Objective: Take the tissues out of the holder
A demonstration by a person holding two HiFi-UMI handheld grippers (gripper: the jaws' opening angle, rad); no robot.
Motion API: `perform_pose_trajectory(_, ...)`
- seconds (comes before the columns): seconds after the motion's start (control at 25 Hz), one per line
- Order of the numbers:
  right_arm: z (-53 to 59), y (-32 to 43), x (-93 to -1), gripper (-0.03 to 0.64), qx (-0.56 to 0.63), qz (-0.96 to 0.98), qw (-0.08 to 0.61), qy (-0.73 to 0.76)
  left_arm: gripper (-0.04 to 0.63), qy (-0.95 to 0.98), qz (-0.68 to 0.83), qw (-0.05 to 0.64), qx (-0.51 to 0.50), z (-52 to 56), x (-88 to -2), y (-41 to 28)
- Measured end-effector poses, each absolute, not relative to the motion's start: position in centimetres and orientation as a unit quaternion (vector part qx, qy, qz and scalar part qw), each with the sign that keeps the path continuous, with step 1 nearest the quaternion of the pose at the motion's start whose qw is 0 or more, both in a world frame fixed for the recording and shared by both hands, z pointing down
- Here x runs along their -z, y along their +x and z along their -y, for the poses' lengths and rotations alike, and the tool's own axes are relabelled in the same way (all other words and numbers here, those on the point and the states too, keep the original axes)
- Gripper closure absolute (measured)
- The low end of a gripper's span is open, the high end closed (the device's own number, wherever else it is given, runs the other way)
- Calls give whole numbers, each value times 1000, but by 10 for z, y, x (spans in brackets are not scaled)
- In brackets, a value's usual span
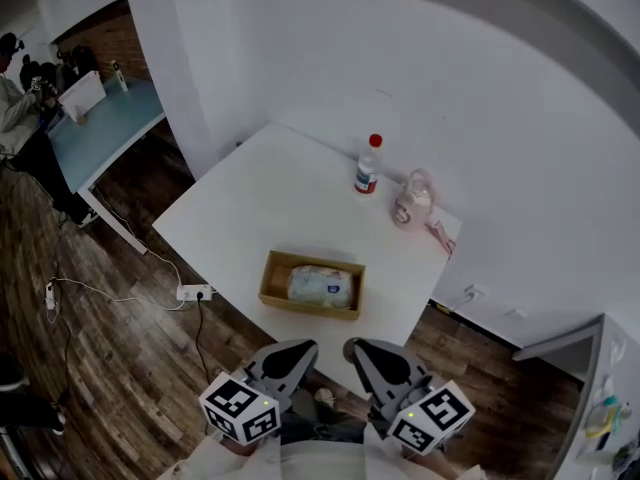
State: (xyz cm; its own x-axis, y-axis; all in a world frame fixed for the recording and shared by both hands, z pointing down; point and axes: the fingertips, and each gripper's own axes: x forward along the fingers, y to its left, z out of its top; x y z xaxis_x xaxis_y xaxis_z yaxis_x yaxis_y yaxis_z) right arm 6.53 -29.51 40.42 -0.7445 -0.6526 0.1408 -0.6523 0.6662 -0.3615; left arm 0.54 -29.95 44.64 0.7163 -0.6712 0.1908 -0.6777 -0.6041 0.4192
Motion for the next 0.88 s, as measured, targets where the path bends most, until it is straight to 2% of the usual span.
perform_pose_trajectory(0.88,336,57,-422,605,228,-890,-25,-394,578,910,352,197,-92,355,-463,0)
